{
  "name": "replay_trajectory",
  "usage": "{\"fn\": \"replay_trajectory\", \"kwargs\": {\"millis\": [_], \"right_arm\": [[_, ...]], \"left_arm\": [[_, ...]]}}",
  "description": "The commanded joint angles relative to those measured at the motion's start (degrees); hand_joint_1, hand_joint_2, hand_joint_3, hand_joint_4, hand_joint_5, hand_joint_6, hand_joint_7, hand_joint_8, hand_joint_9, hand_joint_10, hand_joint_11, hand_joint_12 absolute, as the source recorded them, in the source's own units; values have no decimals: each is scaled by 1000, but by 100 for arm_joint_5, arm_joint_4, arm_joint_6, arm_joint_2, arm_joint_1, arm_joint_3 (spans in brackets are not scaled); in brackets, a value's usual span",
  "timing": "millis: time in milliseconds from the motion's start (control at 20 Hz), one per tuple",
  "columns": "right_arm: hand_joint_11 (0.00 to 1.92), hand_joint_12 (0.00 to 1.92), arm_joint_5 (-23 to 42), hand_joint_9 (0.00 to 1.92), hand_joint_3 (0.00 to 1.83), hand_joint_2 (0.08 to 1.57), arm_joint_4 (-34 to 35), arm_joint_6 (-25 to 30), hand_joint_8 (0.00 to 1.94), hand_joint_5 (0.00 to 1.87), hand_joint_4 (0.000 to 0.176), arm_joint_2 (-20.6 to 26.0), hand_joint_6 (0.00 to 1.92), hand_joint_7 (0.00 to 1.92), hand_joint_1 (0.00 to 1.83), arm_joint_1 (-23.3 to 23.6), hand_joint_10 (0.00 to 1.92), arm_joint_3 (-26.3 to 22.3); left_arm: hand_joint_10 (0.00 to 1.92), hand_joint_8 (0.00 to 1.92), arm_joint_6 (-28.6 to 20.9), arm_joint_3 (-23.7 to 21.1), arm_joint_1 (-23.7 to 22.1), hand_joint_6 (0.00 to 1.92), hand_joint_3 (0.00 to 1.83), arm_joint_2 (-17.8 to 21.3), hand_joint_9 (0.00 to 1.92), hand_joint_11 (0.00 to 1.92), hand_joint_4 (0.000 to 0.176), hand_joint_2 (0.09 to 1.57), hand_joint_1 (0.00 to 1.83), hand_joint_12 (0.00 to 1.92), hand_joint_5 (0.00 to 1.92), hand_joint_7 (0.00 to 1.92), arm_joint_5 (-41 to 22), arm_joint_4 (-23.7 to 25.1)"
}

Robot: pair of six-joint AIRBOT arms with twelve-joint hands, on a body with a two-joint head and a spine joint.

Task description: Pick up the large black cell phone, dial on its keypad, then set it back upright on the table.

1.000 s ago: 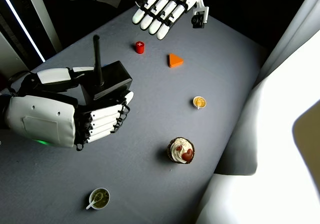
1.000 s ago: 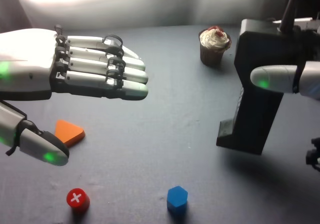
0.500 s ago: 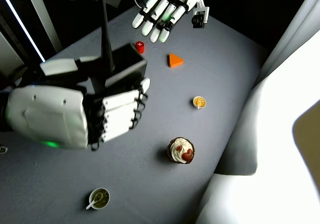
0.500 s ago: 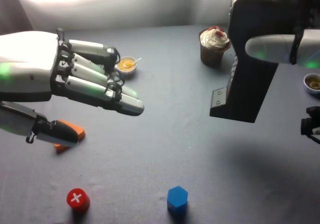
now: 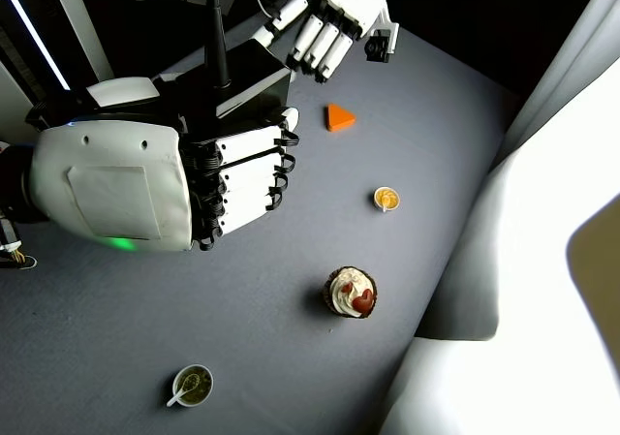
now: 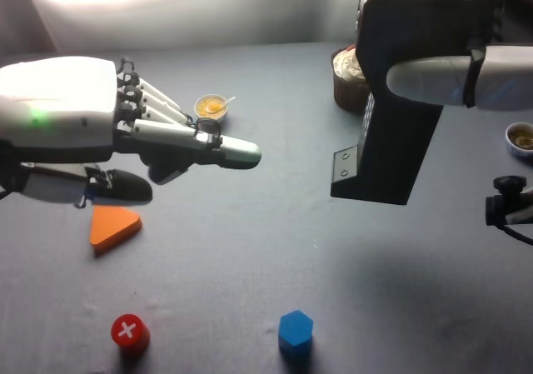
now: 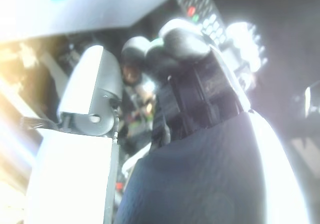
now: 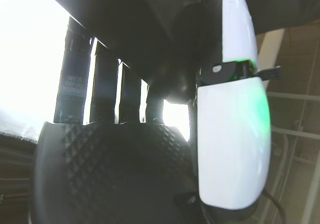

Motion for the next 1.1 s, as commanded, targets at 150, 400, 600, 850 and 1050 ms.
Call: {"fn": "replay_trajectory", "kwargs": {"millis": [150,400,600,850,1050], "right_arm": [[907,1171,795,921,2,1170,-20,105,1289,817,0,47,1075,774,1361,158,1292,18],[822,1560,713,907,0,1147,-33,105,1247,888,0,35,896,776,1459,232,1190,44],[843,1347,712,930,5,1157,-60,105,1268,855,0,32,1007,778,1387,232,1242,-3],[831,1607,713,934,0,1133,-60,94,1182,899,0,20,875,802,1484,232,1125,-15],[833,1560,713,932,4,1133,-60,94,1187,903,0,27,903,798,1465,232,1142,-9]], "left_arm": [[1921,1566,432,-244,-144,1,0,-60,977,1048,176,1270,1317,1921,23,667,320,-774],[1921,1636,744,-410,-140,4,7,-189,953,997,164,1296,1310,1921,41,617,427,-973],[1921,1672,1054,-627,-141,1,12,-278,913,908,152,1310,1302,1921,42,591,920,-1250],[1921,1698,1297,-659,-150,2,14,-479,880,819,169,1320,1299,1921,55,575,1206,-1548],[1921,1694,1453,-660,-192,2,13,-620,915,836,176,1317,1298,1921,58,582,1374,-1615]]}}
